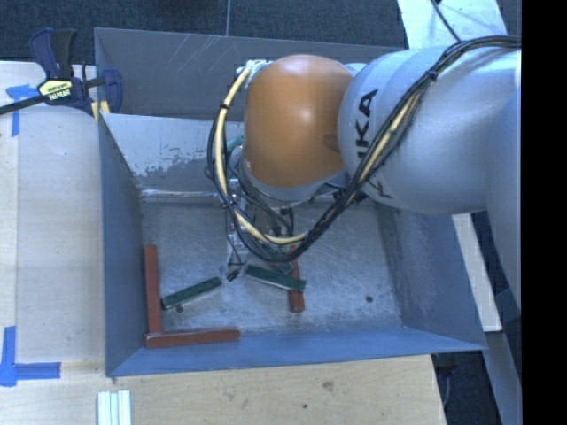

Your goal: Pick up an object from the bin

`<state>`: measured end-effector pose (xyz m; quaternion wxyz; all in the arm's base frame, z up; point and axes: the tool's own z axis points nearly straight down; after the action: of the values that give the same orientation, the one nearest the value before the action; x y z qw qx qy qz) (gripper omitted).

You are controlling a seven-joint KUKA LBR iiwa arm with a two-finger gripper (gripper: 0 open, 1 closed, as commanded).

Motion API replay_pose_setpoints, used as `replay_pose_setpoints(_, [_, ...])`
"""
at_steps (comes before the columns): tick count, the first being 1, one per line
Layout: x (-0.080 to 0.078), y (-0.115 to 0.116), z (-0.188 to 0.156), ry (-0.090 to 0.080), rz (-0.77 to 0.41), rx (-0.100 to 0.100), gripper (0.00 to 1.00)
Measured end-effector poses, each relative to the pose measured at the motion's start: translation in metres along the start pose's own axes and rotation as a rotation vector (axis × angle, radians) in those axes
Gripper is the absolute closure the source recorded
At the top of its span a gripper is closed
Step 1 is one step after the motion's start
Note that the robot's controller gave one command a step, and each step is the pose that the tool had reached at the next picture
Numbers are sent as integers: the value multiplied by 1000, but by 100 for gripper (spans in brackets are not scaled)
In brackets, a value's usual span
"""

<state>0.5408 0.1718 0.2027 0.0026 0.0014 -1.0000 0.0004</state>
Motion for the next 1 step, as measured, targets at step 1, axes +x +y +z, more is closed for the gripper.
replay_pose_setpoints(1, [24, 5, 135, -5, -470, 0, 0])
